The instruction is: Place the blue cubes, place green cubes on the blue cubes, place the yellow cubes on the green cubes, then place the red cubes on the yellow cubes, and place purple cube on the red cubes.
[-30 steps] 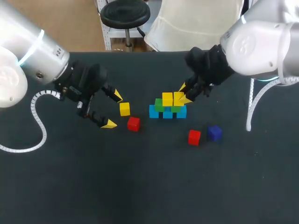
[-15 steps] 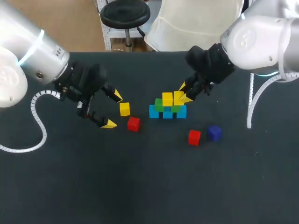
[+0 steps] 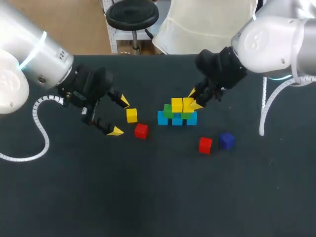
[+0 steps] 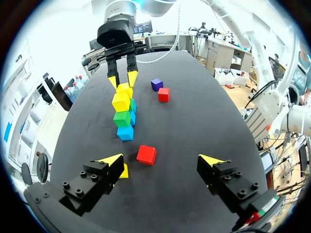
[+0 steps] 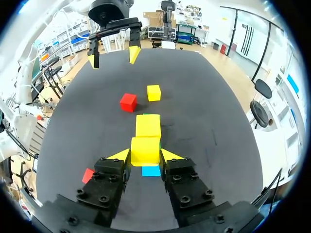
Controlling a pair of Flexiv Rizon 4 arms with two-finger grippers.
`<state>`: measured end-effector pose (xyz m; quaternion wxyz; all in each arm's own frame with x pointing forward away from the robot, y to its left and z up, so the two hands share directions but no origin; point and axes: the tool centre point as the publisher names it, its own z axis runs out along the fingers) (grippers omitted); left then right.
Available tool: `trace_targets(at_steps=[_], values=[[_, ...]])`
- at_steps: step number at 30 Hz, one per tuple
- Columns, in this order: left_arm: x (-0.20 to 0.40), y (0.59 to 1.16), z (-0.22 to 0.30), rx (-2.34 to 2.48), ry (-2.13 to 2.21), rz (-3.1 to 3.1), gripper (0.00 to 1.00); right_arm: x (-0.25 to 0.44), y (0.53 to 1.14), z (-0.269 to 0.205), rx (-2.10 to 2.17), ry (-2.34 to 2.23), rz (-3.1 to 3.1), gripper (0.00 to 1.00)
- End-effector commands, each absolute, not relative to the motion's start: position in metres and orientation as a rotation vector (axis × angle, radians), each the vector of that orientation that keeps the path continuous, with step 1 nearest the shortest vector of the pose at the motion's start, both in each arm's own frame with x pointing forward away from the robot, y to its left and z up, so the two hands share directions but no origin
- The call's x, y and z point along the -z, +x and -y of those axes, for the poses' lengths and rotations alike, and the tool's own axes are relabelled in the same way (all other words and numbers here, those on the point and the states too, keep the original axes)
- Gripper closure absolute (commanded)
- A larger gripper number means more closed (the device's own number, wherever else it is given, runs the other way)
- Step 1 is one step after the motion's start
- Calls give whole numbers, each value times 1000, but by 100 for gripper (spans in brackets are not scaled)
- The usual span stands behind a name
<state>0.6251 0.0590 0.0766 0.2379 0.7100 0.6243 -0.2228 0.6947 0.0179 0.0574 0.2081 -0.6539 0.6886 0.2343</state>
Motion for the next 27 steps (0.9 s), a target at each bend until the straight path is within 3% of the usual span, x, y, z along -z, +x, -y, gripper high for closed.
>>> trace_targets(at_steps=[1, 27], values=[[-76, 626, -60, 613, 1947, -1706, 0, -57, 696, -18, -655, -1820, -1916, 100], [-76, 626, -60, 613, 1947, -1706, 0, -57, 697, -20, -664, -1825, -1908, 100]])
